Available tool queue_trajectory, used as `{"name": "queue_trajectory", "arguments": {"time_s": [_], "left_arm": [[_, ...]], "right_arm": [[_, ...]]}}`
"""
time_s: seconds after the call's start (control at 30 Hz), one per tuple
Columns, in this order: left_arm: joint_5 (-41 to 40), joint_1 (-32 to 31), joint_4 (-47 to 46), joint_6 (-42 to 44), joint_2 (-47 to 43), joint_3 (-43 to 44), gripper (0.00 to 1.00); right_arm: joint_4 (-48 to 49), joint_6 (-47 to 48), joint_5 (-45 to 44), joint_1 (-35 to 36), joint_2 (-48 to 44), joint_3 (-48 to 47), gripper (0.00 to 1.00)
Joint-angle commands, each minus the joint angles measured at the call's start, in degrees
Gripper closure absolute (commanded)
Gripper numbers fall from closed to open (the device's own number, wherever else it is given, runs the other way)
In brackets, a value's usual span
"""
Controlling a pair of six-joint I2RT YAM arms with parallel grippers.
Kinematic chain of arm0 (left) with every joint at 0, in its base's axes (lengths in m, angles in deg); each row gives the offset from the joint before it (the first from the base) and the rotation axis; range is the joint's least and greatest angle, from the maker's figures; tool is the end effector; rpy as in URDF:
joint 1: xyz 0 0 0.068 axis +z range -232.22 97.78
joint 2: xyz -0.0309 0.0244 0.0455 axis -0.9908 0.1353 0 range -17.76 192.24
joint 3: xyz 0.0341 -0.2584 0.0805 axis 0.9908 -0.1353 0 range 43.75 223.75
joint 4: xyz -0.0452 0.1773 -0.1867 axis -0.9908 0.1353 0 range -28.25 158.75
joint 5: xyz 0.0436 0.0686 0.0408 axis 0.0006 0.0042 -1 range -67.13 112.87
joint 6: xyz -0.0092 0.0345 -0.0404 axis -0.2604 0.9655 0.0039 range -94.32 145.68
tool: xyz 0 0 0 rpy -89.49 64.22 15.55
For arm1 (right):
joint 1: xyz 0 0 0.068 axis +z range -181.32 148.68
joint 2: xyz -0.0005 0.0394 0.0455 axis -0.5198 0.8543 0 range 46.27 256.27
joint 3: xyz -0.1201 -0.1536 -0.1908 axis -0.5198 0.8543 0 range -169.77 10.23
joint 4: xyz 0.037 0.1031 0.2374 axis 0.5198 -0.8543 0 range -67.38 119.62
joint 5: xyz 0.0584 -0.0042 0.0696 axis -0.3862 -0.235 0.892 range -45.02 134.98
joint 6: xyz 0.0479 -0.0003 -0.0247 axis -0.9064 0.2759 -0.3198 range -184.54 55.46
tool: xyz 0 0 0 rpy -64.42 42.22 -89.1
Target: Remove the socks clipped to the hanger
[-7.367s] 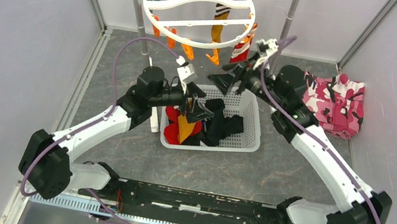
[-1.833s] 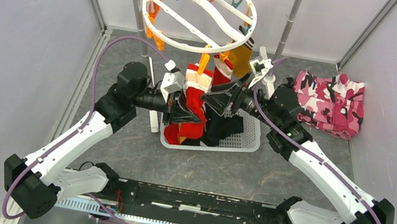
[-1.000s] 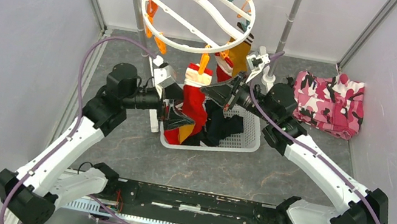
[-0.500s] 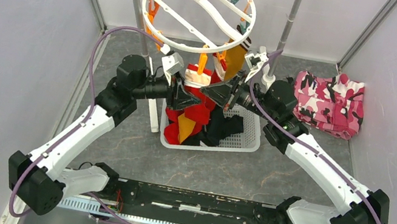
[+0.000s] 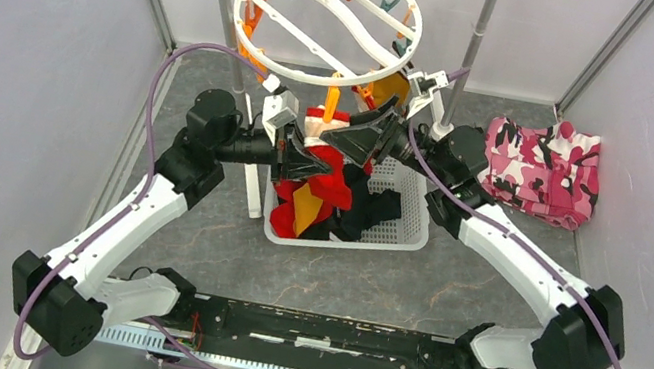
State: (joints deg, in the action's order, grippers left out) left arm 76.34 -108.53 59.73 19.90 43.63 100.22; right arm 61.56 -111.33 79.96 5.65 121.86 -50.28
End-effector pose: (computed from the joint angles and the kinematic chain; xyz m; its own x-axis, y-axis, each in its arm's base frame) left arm 0.2005 -0.1310 0.3791 -0.1442 0.0044 -0.9895 0.9736 0.1793 -0.1411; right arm 0.2315 0.1999 0.3933 -0.5200 0.3560 -0.7764 -0.8064 0.0951 0.5837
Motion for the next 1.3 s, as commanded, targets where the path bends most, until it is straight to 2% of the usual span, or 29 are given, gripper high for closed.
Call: {"name": "queue_trajectory", "arguments": {"time_s": [0.0,0.37,0.67,0.73,0.77,0.83,0.87,1.0,1.03,1.13,1.2,1.27], "left_arm": [[8.02,0.19,-1.88,-2.91,0.64,0.49,0.98],[9.72,0.2,-0.95,-1.37,0.32,0.11,0.98],[8.37,0.2,3.3,2.22,0.07,0.24,0.98],[8.01,0.19,3.79,2.59,0.05,0.07,0.98],[7.69,0.2,4.19,2.82,0.05,0.01,0.98],[6.96,0.2,4.64,3.48,-0.08,-0.25,0.98],[6.55,0.2,4.61,3.54,-0.11,-0.43,0.98],[5.32,0.2,4.37,3.64,-0.31,-0.63,0.98],[5.07,0.16,4.38,3.67,-0.32,-0.77,0.98],[4.75,0.2,4.44,3.8,-0.58,-1.56,0.98],[4.56,0.18,4.49,3.91,-0.73,-2.74,0.98],[4.51,0.12,4.49,4.01,-0.59,-4.37,0.98]], "right_arm": [[17.96,-10.13,3.1,-0.62,3.11,-0.44,0.3],[23.23,-14.03,0.92,-0.74,9.37,-4.95,0.3],[25.97,-16.47,-3.26,-0.75,10.79,-6.18,0.42],[25.4,-16.24,-3.8,-0.7,10.75,-6.2,0.51],[25.06,-16.19,-3.94,-0.78,10.8,-6.36,0.63],[23.88,-15.77,-4.13,-0.7,10.73,-6.22,0.92],[22.89,-15.31,-4.25,-0.75,10.47,-6.14,1.0],[19.76,-13.41,-4.31,-0.69,9.26,-5.29,1.0],[18.74,-12.93,-4.07,-0.72,8.87,-5.1,0.97],[15.89,-11.15,-3.61,-0.66,7.47,-4.04,0.74],[14.11,-9.74,-4.18,-0.58,6.46,-3.31,0.72],[11.99,-8.43,-4.65,-0.6,6.11,-3.57,0.77]]}}
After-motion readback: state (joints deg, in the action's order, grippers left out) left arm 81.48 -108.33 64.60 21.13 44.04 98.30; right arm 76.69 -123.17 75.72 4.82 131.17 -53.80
